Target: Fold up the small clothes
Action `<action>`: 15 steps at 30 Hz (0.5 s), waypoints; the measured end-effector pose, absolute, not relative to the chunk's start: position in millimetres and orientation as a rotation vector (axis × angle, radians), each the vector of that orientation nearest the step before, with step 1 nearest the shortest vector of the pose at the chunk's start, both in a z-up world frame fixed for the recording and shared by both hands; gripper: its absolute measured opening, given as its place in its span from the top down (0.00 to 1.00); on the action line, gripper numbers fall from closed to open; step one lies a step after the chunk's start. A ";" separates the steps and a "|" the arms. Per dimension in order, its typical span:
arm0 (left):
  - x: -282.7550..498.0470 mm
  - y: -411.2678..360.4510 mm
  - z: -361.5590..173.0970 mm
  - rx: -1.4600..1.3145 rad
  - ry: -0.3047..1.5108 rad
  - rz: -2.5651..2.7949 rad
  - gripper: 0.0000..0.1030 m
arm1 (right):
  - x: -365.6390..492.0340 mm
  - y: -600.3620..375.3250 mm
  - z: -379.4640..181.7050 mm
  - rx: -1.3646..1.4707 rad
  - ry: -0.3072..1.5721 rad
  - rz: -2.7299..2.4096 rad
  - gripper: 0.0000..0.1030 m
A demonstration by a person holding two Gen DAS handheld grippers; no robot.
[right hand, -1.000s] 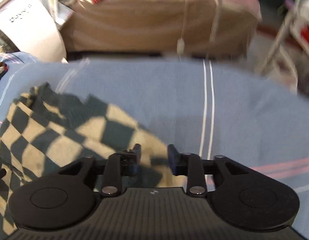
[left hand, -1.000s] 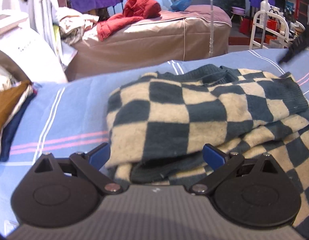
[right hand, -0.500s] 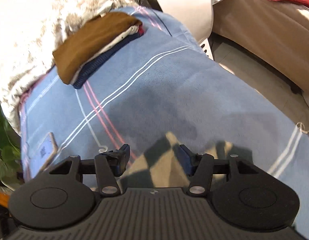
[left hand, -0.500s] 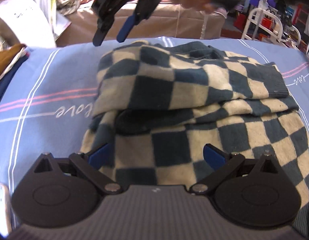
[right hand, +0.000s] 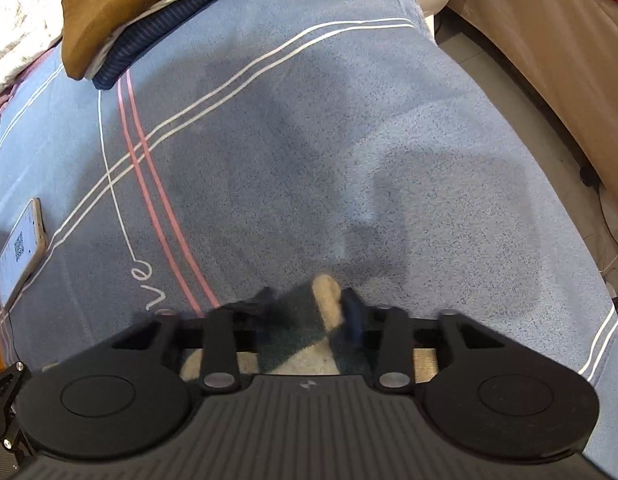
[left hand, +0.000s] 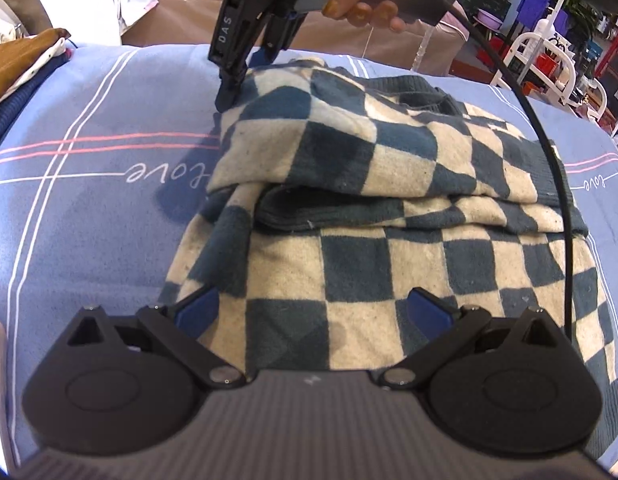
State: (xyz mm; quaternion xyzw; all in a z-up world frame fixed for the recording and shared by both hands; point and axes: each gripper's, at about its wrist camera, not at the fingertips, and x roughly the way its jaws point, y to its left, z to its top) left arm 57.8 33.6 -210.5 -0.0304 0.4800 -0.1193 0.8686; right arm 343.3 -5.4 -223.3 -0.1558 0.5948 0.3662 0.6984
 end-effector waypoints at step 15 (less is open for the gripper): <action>58.8 44.5 -201.9 -0.080 1.014 -0.206 0.01 | 361.9 14.5 -165.1 -0.045 1.102 0.873 0.99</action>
